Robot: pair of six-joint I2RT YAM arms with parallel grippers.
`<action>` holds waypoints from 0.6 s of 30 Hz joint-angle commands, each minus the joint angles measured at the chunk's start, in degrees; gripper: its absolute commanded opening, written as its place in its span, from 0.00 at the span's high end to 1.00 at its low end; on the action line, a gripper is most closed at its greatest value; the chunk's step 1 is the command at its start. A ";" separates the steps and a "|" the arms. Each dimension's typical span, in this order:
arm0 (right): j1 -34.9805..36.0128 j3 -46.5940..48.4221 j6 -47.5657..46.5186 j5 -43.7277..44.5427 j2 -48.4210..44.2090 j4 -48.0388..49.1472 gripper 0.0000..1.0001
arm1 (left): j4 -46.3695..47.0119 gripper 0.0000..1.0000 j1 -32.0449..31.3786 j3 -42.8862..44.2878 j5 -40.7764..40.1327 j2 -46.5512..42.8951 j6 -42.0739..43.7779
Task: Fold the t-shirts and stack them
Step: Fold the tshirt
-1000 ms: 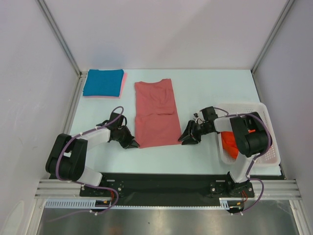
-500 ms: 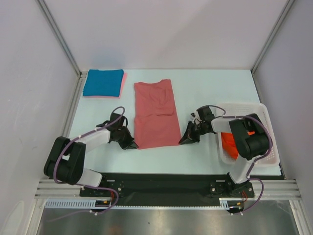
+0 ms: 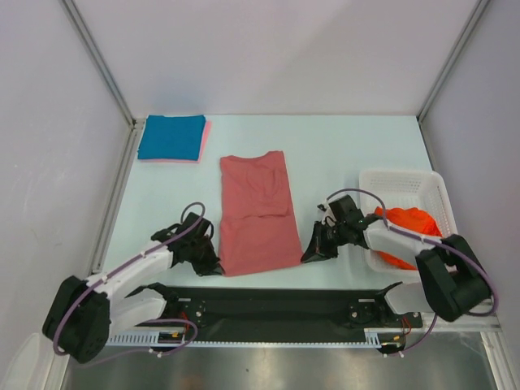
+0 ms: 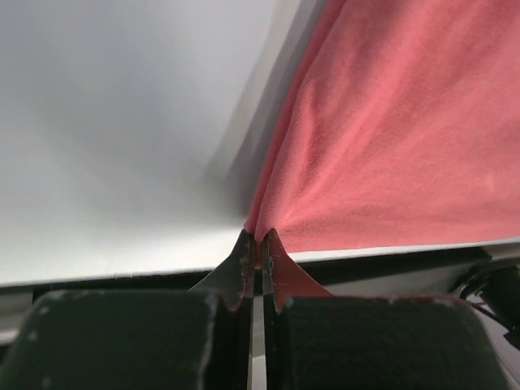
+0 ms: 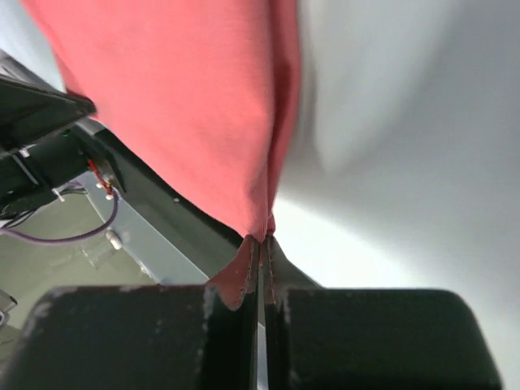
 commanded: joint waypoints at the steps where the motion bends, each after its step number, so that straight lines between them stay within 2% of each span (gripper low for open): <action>1: 0.16 -1.35 1.54 1.58 -7.00 -5.28 1.00 | -9.62 1.00 -1.76 -1.32 -3.12 -5.97 -3.88; 5: 0.95 -3.54 2.68 1.76 -11.49 -6.52 1.00 | -13.40 1.00 -2.91 -1.76 -3.47 -12.47 -6.34; 10: 2.18 -4.69 2.95 2.11 -13.07 -5.63 1.00 | -12.88 1.00 -3.17 -1.68 -3.73 -13.11 -6.88; 14: 2.18 0.47 0.84 2.72 -14.22 -9.49 1.00 | -14.72 1.00 -3.61 2.27 -5.67 -12.93 -5.83; 18: 1.13 9.79 -1.62 3.34 -12.56 -13.98 1.00 | -16.65 1.00 -3.61 12.00 -7.95 -11.35 -3.28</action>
